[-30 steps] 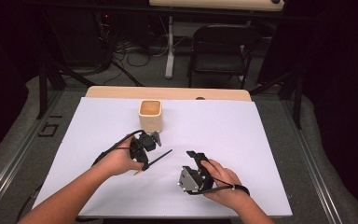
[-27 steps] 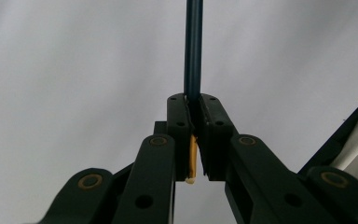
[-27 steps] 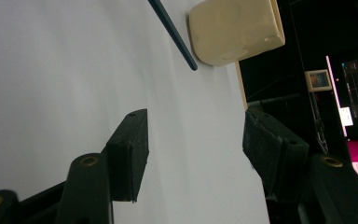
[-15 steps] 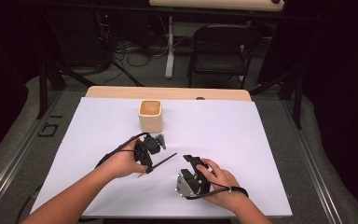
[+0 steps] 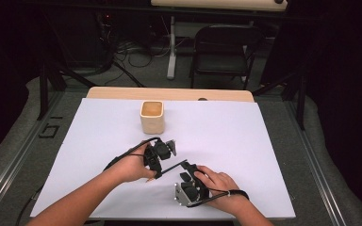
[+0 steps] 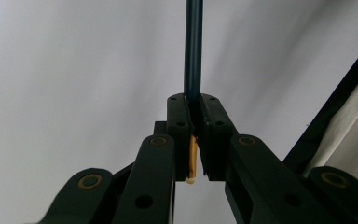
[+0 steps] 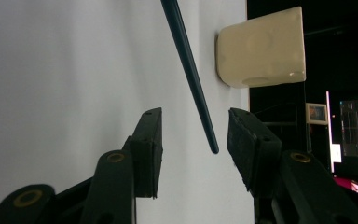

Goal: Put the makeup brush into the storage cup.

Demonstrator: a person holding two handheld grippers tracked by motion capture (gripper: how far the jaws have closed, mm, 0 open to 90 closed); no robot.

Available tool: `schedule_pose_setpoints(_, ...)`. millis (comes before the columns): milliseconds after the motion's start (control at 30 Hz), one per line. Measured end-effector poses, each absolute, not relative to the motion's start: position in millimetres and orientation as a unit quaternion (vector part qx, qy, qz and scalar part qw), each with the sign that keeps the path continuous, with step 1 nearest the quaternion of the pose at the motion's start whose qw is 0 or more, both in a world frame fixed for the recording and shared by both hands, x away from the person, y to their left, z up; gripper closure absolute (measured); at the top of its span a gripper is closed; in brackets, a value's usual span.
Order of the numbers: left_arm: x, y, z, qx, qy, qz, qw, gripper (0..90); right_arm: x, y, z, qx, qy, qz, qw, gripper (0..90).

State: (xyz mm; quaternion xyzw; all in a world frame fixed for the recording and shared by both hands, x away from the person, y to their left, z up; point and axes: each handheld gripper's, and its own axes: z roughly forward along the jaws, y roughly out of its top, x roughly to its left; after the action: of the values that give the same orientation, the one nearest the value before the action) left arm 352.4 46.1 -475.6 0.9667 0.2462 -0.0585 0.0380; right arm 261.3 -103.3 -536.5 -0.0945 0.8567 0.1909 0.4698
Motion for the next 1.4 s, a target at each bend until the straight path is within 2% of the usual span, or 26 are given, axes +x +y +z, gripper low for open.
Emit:
schedule_pose_setpoints(600,351.7,42.7,-474.7,0.969,0.236,-0.059,0.033,84.1,267.0,-98.9,-538.0,-0.151,0.859,0.181,0.455,62.3)
schedule_pose_setpoints(1400,348.7,34.6,-475.3,0.972,0.223,-0.062,0.030,84.1,269.7,-92.7,-541.7,-0.198,0.848,0.148,0.469,73.3)
